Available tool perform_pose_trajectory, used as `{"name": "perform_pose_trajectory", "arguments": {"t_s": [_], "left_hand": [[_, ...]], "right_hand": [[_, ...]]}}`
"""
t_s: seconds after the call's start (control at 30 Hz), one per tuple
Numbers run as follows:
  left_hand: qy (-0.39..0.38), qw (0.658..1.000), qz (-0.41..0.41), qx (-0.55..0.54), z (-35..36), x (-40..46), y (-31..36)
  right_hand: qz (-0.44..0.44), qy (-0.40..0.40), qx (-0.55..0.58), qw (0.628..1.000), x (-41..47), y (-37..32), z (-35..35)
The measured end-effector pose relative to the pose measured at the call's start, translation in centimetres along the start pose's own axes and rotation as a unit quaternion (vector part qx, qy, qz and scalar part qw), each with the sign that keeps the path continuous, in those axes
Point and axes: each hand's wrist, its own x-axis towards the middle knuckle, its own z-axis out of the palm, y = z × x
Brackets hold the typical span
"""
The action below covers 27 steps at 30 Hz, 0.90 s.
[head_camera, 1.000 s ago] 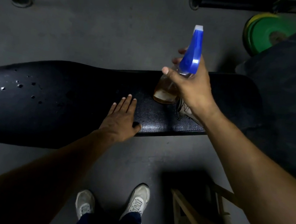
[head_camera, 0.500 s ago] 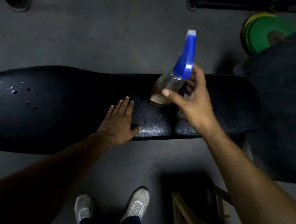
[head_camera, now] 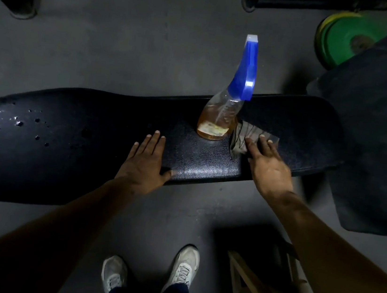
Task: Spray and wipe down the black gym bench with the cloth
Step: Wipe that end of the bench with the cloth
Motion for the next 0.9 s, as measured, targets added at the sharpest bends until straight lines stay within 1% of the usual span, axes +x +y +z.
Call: {"name": "perform_pose_trajectory", "arguments": {"t_s": [0.13, 0.2, 0.27, 0.33, 0.4, 0.47, 0.53, 0.6, 0.77, 0.9], "left_hand": [[0.0, 1.0, -0.002, -0.004, 0.2, -0.3, -0.2], [0.002, 1.0, 0.0, -0.008, 0.4, -0.5, -0.3], [0.003, 1.0, 0.0, -0.014, 0.7, -0.9, -0.4], [0.005, 1.0, 0.003, -0.021, 0.9, -1.4, -0.5], [0.009, 1.0, 0.007, -0.028, 1.1, -2.0, -0.9], [0.011, 1.0, 0.008, -0.028, 1.1, -2.7, -1.7], [0.011, 1.0, 0.004, -0.025, 1.0, -3.4, -2.8], [0.013, 1.0, -0.006, -0.028, 0.8, -4.1, -4.4], [0.022, 0.999, -0.038, -0.032, 0.3, -6.1, -9.1], [0.039, 0.997, -0.059, -0.039, -0.2, -8.2, -13.2]], "right_hand": [[-0.007, 0.0, -0.087, 0.996, -0.9, -1.7, -0.6], [-0.012, 0.017, -0.129, 0.991, -1.4, -2.7, -0.7], [-0.02, 0.032, -0.142, 0.989, -2.0, -4.0, -0.9], [-0.026, 0.02, -0.131, 0.991, -3.1, -5.4, -1.0], [-0.028, 0.001, -0.091, 0.995, -4.7, -7.1, -1.1], [-0.032, -0.026, -0.01, 0.999, -6.6, -9.0, -0.9], [-0.028, -0.061, 0.052, 0.996, -8.2, -10.9, -0.3], [-0.027, -0.074, 0.093, 0.993, -9.3, -12.8, 0.5], [-0.062, -0.018, 0.18, 0.982, -9.9, -18.4, 1.5], [-0.069, 0.019, 0.185, 0.98, -8.7, -22.6, 1.0]]}}
